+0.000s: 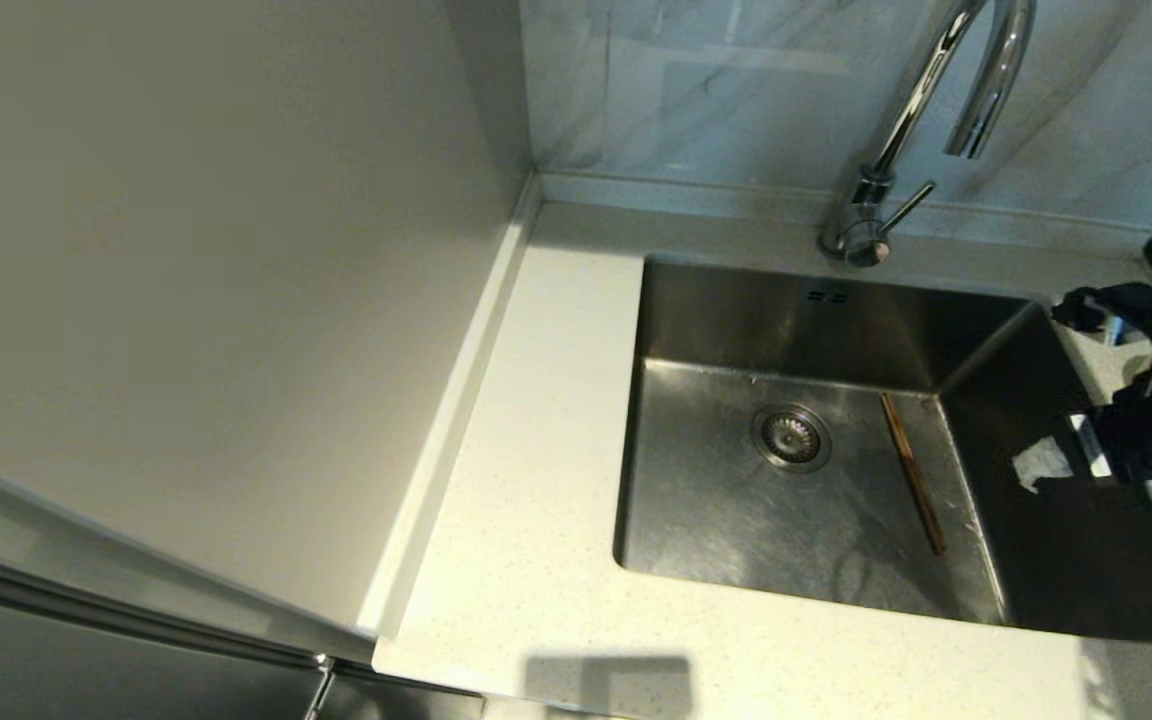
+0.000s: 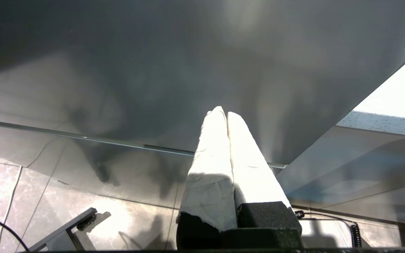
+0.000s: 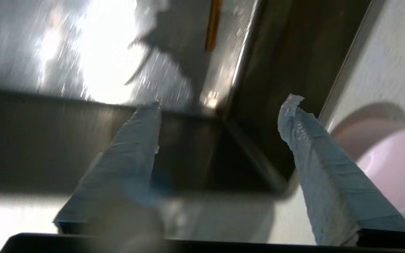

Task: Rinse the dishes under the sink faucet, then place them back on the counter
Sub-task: Put the chopsticks back to the table from the sink

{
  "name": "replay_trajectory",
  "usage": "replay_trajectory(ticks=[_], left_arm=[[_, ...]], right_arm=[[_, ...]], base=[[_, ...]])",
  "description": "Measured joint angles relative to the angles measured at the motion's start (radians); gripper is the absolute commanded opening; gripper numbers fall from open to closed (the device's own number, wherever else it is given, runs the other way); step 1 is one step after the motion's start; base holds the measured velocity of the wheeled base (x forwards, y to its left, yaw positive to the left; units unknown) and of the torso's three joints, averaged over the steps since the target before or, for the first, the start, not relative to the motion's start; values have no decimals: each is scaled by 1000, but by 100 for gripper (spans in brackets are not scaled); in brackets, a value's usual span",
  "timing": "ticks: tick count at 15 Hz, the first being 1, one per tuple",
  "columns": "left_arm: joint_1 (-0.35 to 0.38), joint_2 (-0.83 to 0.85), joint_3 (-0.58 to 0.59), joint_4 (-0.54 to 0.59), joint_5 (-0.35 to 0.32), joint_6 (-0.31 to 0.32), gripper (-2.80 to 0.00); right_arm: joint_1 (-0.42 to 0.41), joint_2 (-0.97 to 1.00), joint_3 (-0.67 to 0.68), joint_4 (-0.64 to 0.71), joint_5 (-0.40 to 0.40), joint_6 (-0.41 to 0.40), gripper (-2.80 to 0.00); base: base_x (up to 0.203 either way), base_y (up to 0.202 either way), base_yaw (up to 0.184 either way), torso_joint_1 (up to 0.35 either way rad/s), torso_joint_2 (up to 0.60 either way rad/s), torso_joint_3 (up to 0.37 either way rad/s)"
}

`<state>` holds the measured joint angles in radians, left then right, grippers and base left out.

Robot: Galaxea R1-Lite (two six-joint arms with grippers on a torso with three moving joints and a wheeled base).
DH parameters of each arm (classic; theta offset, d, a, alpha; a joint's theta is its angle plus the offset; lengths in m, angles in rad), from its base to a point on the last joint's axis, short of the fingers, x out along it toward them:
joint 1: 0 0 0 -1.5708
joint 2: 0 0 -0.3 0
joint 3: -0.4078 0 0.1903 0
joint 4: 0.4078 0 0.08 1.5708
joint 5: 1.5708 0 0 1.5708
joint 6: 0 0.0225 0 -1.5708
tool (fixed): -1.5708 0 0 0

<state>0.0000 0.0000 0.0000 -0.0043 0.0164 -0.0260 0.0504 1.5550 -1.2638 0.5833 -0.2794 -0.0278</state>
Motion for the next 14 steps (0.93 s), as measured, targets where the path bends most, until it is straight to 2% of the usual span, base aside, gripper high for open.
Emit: replay_trajectory(ticks=[3, 7, 9, 11, 14], left_arm=[[0, 0, 0, 0, 0, 0, -280], [0, 0, 0, 0, 0, 0, -280], [0, 0, 0, 0, 0, 1, -280], [0, 0, 0, 0, 0, 0, -280], [0, 0, 0, 0, 0, 1, -280]], right_arm=[[10, 83, -6, -109, -27, 15, 0], [-5, 195, -18, -172, 1, 16, 0], [-34, 257, -56, -178, 87, -14, 0], [-78, 324, -126, -178, 191, -85, 0], [-137, 438, -245, -176, 295, -167, 0]], base=[[0, 0, 0, 0, 0, 0], [0, 0, 0, 0, 0, 0], [0, 0, 0, 0, 0, 0], [0, 0, 0, 0, 0, 0], [0, 0, 0, 0, 0, 0]])
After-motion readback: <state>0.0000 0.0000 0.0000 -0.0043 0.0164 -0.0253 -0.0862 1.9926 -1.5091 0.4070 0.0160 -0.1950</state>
